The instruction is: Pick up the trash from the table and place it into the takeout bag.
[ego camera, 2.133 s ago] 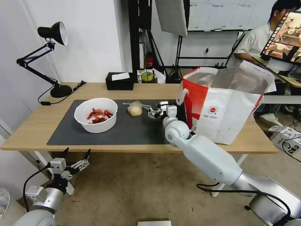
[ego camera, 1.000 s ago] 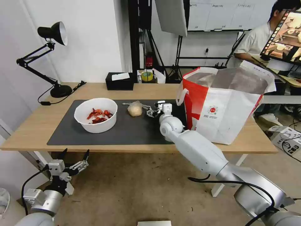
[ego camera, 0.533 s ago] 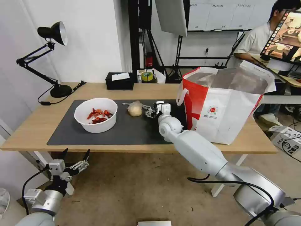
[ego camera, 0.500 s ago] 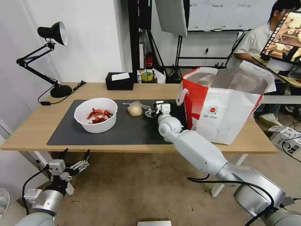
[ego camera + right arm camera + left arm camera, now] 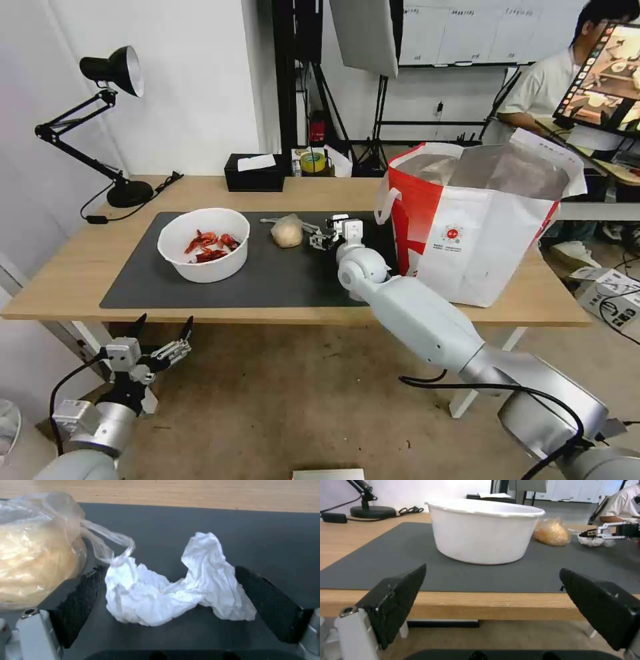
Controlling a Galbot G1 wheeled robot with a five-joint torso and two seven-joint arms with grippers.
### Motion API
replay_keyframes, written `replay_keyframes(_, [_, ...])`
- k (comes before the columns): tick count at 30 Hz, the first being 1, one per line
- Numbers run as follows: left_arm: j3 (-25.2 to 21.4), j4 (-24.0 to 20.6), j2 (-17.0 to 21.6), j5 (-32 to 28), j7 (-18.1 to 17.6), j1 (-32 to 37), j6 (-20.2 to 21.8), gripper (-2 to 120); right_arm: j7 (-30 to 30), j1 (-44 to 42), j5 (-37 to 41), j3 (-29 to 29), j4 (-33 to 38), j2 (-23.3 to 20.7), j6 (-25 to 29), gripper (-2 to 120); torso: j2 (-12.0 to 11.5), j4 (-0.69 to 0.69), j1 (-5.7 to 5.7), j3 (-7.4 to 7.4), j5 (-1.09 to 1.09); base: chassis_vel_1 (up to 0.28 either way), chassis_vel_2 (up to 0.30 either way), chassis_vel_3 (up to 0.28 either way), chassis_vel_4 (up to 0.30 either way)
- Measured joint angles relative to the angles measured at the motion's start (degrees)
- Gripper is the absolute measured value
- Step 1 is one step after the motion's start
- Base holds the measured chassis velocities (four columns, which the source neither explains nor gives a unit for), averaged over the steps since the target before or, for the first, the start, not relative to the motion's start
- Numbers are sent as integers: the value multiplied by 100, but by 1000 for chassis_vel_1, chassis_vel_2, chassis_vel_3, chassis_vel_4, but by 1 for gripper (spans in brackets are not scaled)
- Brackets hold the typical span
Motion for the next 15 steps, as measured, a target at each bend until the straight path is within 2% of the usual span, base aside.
replay_keyframes(3, [-3,-4,0,-2,0,5,0,100,1,-6,-1,3,8,-5,-1,97,0,0,0,0,0,0,0,0,0])
replay_keyframes(6, [2,-4,2,7,-3,19,0,100,4,-7,-1,5,12,-12,-2,84,0,0,0,0,0,0,0,0,0])
replay_keyframes(8, [7,-4,-1,10,-4,22,0,100,4,-8,-2,6,13,-14,-1,82,0,0,0,0,0,0,0,0,0])
replay_keyframes(10, [19,-8,-10,12,-8,23,0,100,5,-20,-2,9,23,-26,3,71,0,0,0,0,0,0,0,0,0])
replay_keyframes(11, [19,-8,-10,12,-8,23,0,100,5,-20,-2,9,23,-26,3,71,0,0,0,0,0,0,0,0,0])
replay_keyframes(14, [52,6,-15,18,-11,24,1,100,5,-41,43,18,40,-44,19,56,0,0,0,0,0,0,0,0,0])
replay_keyframes(15, [52,6,-15,18,-11,24,1,100,5,-41,43,18,40,-44,19,56,0,0,0,0,0,0,0,0,0])
